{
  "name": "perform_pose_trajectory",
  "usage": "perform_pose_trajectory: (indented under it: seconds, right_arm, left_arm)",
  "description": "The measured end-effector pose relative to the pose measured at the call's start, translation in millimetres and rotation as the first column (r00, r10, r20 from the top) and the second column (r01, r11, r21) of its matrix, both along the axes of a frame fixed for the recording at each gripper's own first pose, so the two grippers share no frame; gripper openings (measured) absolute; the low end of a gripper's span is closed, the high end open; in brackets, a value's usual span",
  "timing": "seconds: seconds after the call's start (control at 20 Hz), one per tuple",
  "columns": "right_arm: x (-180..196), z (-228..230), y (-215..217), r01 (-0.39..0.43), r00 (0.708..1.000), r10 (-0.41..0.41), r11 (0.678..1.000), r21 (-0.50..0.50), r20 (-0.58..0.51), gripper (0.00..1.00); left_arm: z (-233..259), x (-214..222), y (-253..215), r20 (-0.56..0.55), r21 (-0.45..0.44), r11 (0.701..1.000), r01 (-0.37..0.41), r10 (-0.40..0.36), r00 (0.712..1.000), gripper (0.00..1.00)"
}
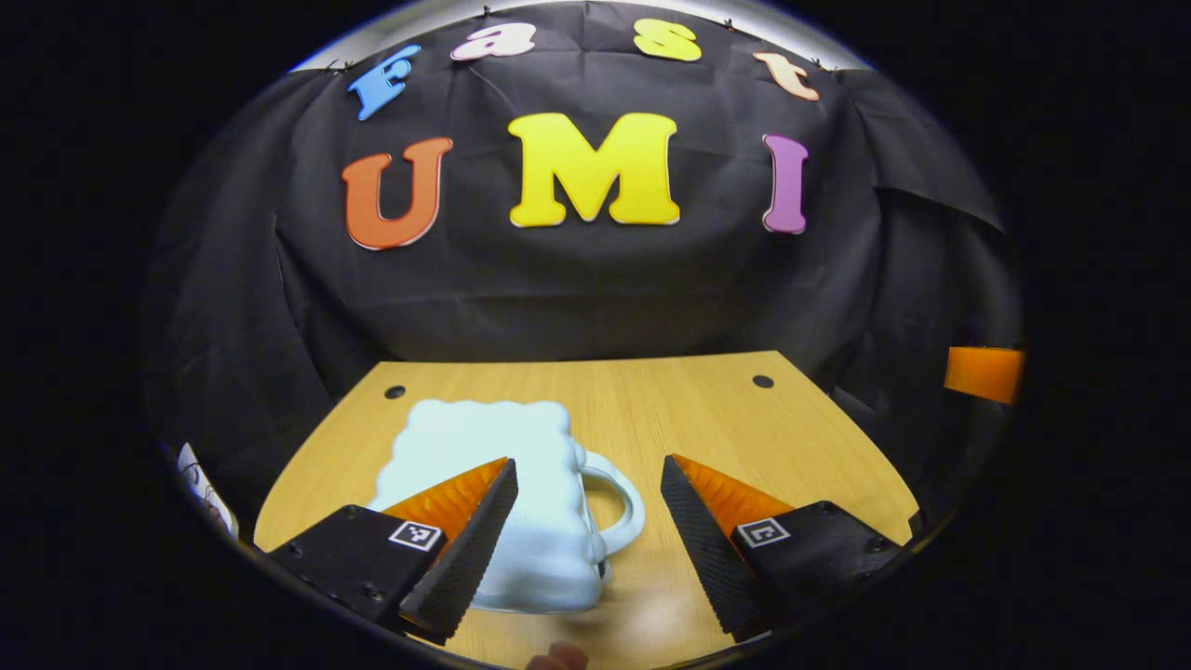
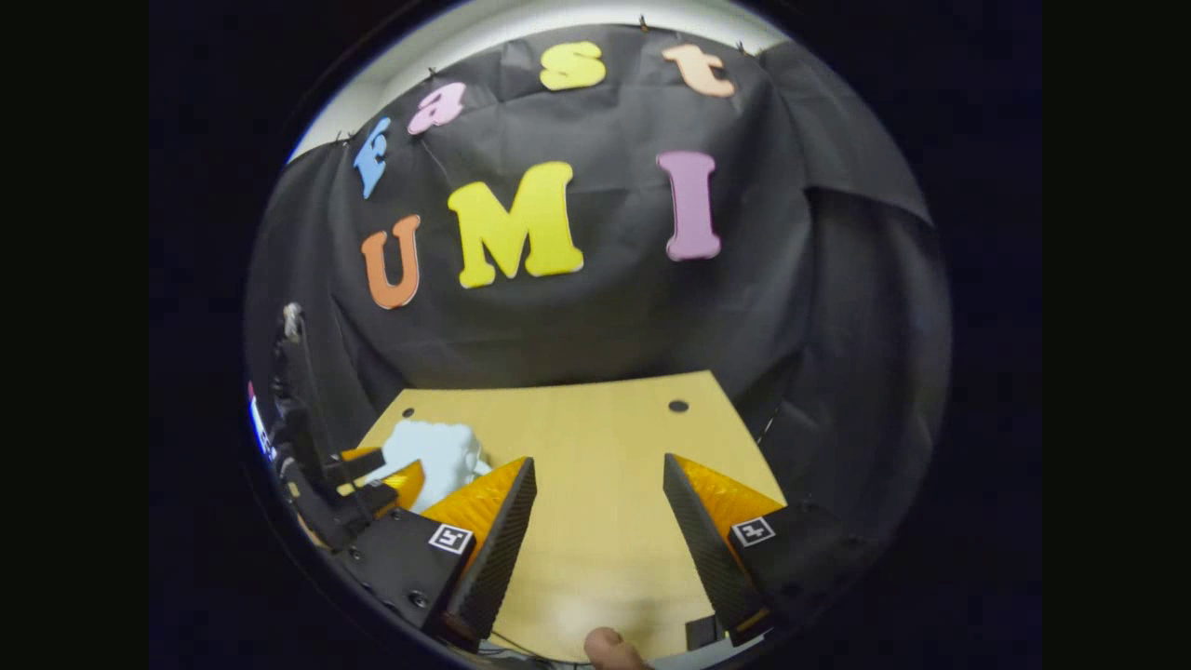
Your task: First open the suitcase, pack the skin care products into it, and then close the suitcase.
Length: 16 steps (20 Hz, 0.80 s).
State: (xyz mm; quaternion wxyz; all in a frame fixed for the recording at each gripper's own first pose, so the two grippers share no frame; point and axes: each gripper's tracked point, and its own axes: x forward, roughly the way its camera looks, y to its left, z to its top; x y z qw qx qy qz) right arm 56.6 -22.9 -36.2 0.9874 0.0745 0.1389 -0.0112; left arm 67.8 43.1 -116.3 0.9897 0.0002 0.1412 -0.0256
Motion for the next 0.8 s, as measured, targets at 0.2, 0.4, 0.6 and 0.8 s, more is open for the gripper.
perform_pose_trajectory:
  seconds: [0.2,0.4,0.6,0.8]
  right_arm:
    - [-13,20,18,0.024,0.997,-0.023,1.0,-0.02,0.074,0.82]
    - [-12,23,41,-0.007,0.996,0.009,1.0,-0.022,0.086,0.82]
    - [-8,28,50,-0.018,0.995,0.02,1.0,-0.025,0.094,0.82]
    - [-6,30,52,-0.021,0.995,0.024,0.999,-0.027,0.101,0.82]
  left_arm:
    - [51,-18,30,0.109,0.007,0.999,-0.048,0.047,0.993,0.99]
    - [79,-24,47,0.203,0.037,0.997,-0.066,0.058,0.977,0.99]
    - [87,-24,47,0.237,0.044,0.998,-0.052,0.04,0.971,0.98]
    - [91,-29,46,0.259,0.051,0.998,-0.041,0.027,0.965,0.98]
